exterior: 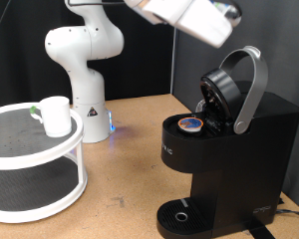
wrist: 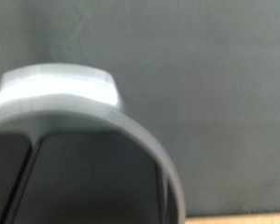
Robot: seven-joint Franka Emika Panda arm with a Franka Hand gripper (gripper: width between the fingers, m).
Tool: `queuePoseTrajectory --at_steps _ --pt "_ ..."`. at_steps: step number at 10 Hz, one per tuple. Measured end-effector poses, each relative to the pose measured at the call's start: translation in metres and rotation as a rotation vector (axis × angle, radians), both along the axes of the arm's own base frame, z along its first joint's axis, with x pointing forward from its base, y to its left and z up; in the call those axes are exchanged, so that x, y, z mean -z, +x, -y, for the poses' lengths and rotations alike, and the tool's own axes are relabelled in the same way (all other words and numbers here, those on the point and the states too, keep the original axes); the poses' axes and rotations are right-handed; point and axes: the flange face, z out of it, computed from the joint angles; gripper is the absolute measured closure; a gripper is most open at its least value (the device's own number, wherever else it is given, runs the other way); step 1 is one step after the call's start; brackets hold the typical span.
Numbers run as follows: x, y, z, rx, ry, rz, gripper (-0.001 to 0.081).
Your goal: Make a cup of coffee with the keurig machine
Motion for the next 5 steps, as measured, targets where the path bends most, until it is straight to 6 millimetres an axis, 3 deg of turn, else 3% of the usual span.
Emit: queuePoseTrajectory --at_steps 3,5 --pt "-0.031 -0.001 -0.028 -0.037 0.025 0.031 0.0805" --pt "-0.036 -0.001 -0.059 -0.048 -0.014 0.033 0.0805"
